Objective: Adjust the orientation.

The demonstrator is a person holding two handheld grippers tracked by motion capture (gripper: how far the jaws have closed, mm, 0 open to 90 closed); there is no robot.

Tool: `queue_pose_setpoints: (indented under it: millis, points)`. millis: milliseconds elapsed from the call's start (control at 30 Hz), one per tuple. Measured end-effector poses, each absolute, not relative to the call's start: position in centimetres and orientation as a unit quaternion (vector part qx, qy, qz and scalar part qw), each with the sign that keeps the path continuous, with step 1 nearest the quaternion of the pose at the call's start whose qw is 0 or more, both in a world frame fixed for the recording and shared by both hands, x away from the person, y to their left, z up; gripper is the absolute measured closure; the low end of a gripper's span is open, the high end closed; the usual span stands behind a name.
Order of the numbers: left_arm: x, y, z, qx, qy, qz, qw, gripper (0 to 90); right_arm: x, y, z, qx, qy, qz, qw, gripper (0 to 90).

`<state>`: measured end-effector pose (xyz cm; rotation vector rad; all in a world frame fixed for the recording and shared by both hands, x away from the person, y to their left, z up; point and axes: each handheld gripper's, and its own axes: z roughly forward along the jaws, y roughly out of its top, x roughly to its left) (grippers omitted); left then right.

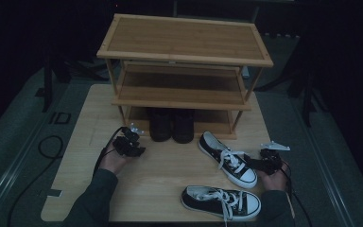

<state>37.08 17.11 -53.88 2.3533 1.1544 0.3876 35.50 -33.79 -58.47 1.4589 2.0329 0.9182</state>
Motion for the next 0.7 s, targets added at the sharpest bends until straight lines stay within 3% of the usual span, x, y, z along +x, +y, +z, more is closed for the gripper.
queue_pose_setpoints:
  millis: [700]
  points:
    - [35.3,19.7,-55.0,0.855,0.426,0.158,0.25,60.4,35.5,-33.8,-58.5,0.532,0.741,0.334,0.236,16.8]
